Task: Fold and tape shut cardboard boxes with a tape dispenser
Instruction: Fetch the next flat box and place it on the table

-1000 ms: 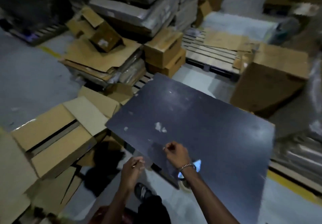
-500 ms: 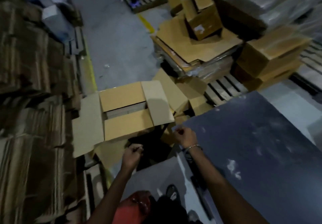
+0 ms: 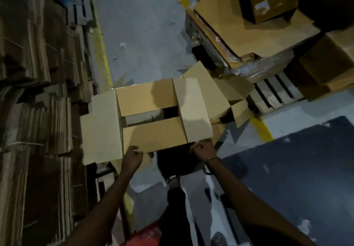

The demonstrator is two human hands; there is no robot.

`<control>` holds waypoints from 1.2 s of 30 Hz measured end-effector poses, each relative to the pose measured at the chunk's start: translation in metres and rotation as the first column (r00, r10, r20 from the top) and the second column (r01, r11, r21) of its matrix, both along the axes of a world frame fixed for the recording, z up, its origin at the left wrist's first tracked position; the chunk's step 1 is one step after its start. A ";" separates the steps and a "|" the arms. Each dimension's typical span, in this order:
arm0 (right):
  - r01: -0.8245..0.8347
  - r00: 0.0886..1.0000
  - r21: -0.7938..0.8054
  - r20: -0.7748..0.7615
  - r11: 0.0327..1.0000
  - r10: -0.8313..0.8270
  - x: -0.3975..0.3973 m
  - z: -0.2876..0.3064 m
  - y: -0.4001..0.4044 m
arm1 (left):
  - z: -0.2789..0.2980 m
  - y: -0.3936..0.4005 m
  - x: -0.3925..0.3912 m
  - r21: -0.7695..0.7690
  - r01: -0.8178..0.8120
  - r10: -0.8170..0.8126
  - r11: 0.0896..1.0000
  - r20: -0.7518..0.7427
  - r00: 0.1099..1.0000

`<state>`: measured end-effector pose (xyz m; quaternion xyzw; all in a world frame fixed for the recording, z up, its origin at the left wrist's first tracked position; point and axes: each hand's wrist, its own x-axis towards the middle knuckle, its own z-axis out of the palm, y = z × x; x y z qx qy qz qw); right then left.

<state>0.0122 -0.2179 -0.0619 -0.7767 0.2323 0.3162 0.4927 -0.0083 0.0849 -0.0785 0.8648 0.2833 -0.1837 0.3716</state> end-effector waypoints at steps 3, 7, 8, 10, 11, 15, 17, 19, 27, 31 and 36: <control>0.307 0.917 0.097 -0.297 0.947 -0.267 0.042 -0.049 0.030 | -0.035 0.035 0.078 0.026 0.023 -0.021 0.999 -0.060 0.998; 0.379 0.863 -0.002 -0.360 0.926 -0.354 0.090 -0.122 0.057 | -0.081 0.082 0.183 0.191 0.090 -0.076 0.977 -0.081 0.994; 0.306 0.899 -0.071 -0.308 0.949 -0.312 0.103 -0.140 0.061 | -0.091 0.090 0.206 0.240 0.081 -0.070 0.967 -0.056 0.996; 0.195 0.950 -0.214 -0.202 0.957 -0.239 0.136 -0.163 0.069 | -0.106 0.105 0.240 0.336 -0.029 0.050 0.941 -0.055 0.997; 0.183 0.966 -0.268 -0.132 0.946 -0.224 0.153 -0.171 0.073 | -0.113 0.111 0.249 0.382 -0.087 0.123 0.920 -0.071 0.990; 0.142 0.990 -0.454 0.077 0.880 -0.120 0.223 -0.209 0.088 | -0.157 0.137 0.248 0.387 -0.168 0.255 0.907 -0.186 0.949; 0.044 0.999 -0.513 0.038 0.857 -0.028 0.244 -0.228 0.092 | -0.180 0.152 0.235 0.353 -0.142 0.231 0.925 -0.223 0.947; -0.085 0.996 -0.548 -0.025 0.832 0.086 0.255 -0.245 0.091 | -0.189 0.158 0.226 0.306 -0.038 0.114 0.951 -0.232 0.966; -0.188 0.966 -0.603 0.027 0.776 0.255 0.257 -0.191 0.070 | -0.124 0.151 0.223 0.392 0.071 -0.017 0.917 -0.140 0.990; -0.113 0.962 -0.623 0.127 0.774 0.242 0.249 -0.093 0.042 | -0.052 0.122 0.217 0.456 0.069 -0.064 0.887 -0.026 0.998; 0.072 0.956 -0.659 0.259 0.749 0.136 0.209 0.047 -0.034 | 0.044 0.041 0.190 0.430 0.050 -0.149 0.902 0.199 0.969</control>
